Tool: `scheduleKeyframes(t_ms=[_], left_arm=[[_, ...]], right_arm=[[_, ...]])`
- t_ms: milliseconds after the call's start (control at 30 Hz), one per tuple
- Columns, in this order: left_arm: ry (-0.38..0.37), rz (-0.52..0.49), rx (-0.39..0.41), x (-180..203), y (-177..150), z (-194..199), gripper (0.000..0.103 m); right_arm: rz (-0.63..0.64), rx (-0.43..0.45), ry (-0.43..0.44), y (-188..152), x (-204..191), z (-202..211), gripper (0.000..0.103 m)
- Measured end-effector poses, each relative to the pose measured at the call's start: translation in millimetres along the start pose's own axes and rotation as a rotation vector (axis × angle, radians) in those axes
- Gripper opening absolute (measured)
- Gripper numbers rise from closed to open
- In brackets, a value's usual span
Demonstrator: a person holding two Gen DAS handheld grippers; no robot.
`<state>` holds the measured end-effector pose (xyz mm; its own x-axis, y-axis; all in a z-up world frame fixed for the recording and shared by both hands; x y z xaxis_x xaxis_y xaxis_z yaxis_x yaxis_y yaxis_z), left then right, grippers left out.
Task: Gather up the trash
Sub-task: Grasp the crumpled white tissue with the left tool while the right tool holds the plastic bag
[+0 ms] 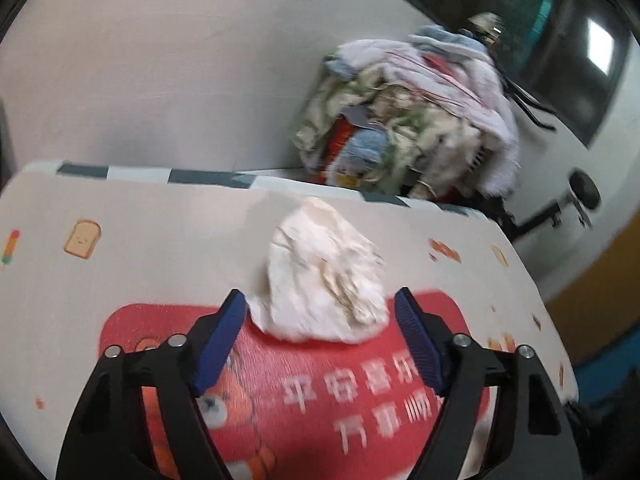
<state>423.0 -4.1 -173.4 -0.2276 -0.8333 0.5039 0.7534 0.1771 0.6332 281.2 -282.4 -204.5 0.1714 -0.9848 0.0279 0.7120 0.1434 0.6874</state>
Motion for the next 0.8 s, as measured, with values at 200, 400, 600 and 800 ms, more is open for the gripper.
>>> scheduleKeyframes(t_ms=[200,400,600,800], left_arm=[[0.058,0.058,-0.067,-23,-2,-33,0.059],[0.079,-0.027,-0.091,-13,-20,-27,0.004],[0.006,-0.099,-0.075,7,-32,22,0.004],[-0.074,-0.141,-0.074,28,-66,85,0.004]], right_arm=[[-0.022,0.004,-0.02,-9,18,12,0.05],[-0.034,-0.008,-0.027,-23,21,18,0.05],[-0.068,0.005,-0.012,-26,21,31,0.05],[-0.074,0.028,0.012,-25,10,51,0.05]])
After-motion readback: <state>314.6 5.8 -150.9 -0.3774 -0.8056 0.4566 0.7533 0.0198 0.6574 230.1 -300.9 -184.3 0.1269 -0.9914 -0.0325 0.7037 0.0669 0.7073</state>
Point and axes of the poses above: each gripper's, at about its wrist camera, not at the fingertips, and z roughly against the way its jaws point, x to its right, y to its top, the point moved 2 cm from there along -z, roughly the way its jaws point, and after that the axes turned 14 degrees about -y, right-handed, at the moved point
